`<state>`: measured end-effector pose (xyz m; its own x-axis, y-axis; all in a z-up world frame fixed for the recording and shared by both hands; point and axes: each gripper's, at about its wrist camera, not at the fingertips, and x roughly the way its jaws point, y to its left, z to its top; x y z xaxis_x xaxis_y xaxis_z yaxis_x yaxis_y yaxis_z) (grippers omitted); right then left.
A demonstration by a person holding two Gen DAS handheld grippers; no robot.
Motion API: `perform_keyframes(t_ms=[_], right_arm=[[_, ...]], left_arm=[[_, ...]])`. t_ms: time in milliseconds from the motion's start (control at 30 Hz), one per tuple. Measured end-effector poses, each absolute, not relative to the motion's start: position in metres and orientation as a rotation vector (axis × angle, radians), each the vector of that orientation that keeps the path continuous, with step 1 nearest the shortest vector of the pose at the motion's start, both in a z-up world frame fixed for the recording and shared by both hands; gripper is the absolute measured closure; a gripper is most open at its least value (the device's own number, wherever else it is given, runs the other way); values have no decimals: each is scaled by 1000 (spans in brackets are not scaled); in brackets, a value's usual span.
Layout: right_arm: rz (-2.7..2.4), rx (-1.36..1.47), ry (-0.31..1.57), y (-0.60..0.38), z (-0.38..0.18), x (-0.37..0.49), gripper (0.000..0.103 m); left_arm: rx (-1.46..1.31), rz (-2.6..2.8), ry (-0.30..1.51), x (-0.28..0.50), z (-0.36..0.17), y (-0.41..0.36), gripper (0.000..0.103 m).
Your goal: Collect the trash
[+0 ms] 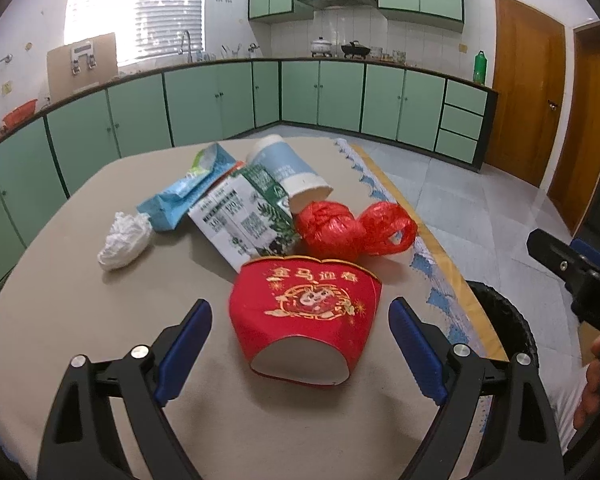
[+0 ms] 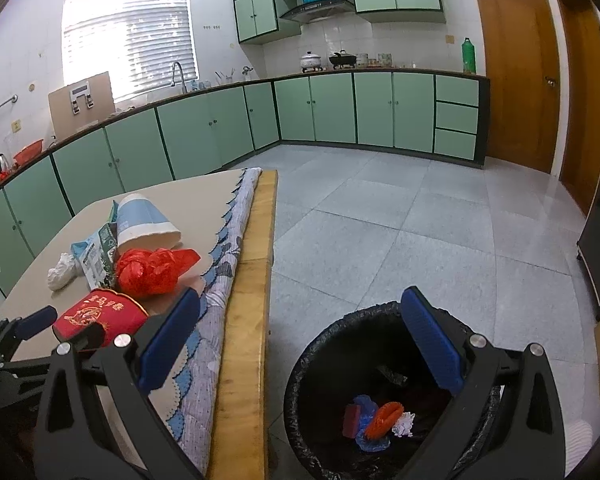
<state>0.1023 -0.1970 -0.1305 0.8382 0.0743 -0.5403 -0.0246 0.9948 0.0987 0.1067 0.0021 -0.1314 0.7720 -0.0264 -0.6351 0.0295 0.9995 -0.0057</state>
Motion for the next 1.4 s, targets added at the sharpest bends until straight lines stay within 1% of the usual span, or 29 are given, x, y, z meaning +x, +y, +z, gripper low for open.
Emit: perform_keyframes(t_ms=[233,300,333,600,700,767,800,867,1000,1067,1100,1167,1300,1367,1400], right_arm=[[57,87,583,-198,-133,104,5],[58,88,585,-198,-134,105,5],[58,87,587,-198,-134,105,5],[77,81,592,-194,-135,108,5],[92,76,583,-189,-132,111,5],[106,70,577,-183,-129,114,5],[112,69,574,-180,-129,114,5],[132,68,567,-172,-127,117,5],[179,44,569,-150,-125,125,5],[202,41,577,-140,-126,127,5],[209,39,579,-137,-126,127,5],[219,23,585,-131,-128,126,5],[220,13,592,-130,-128,126,5],[216,14,596,-131,-128,127,5],[214,14,597,-131,-129,126,5]], left_arm=[[0,-39,726,116,-146,-3,15],[-1,-36,724,116,-147,-5,20],[-3,-38,726,116,-147,-4,26],[-14,-43,721,112,-143,-2,30],[-33,-30,700,107,-133,6,31],[-49,-17,687,103,-127,13,34],[-59,-11,680,101,-123,18,37],[-73,-2,674,99,-117,27,60],[-89,16,695,103,-118,43,59],[-104,31,727,105,-125,51,53],[-118,35,739,105,-128,55,52],[-131,44,747,105,-132,60,44],[-116,59,725,106,-131,64,34],[-121,58,711,110,-129,67,27],[-126,59,707,111,-128,69,26]])
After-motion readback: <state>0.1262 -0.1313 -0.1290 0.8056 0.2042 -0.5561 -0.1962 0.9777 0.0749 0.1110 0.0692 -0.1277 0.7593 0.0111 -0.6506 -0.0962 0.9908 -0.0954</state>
